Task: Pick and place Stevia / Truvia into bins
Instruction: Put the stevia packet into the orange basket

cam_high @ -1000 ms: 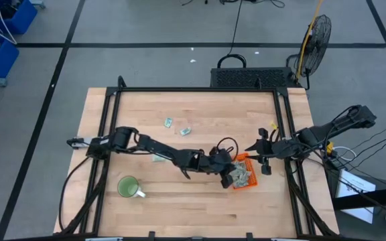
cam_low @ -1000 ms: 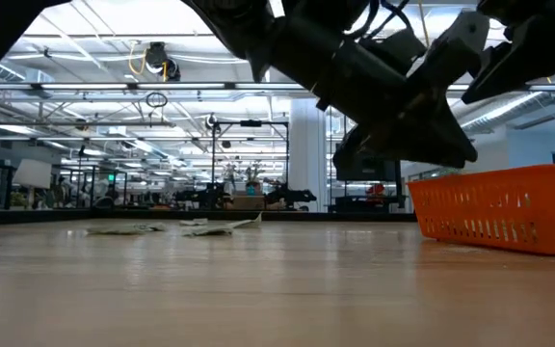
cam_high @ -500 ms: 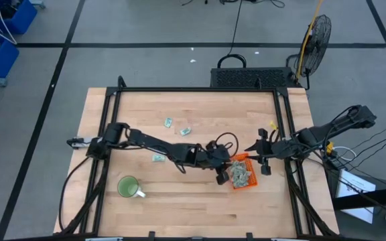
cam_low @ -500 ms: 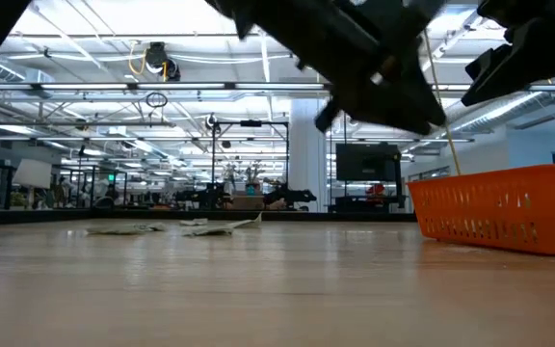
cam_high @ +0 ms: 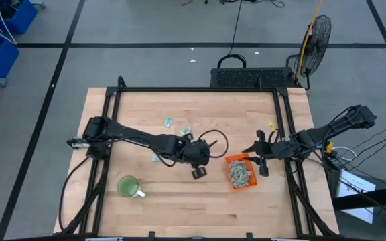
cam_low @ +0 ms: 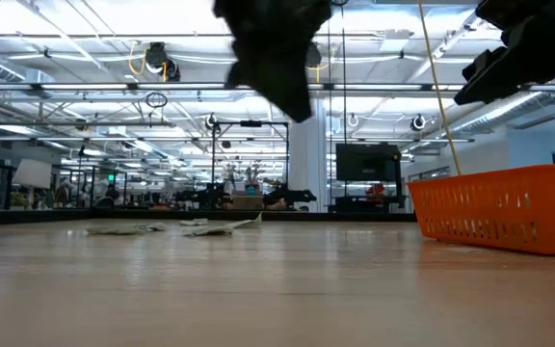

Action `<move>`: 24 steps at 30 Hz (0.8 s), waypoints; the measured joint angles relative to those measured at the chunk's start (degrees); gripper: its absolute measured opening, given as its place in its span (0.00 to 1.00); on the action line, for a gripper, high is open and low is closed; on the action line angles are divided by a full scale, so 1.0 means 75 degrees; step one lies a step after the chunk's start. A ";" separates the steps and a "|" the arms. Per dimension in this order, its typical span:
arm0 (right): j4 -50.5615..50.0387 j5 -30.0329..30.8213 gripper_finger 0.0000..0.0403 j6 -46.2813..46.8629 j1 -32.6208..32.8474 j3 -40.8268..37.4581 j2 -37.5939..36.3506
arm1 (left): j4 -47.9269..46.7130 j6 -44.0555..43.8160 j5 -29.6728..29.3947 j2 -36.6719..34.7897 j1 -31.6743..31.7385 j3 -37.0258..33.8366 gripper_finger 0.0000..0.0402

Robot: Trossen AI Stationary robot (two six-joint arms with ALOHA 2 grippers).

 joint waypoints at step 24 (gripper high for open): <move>-0.0025 -0.0006 0.29 -0.0002 0.0002 -0.0003 0.0003 | 0.0874 -0.1861 -0.0412 -0.0277 -0.0341 -0.3055 0.23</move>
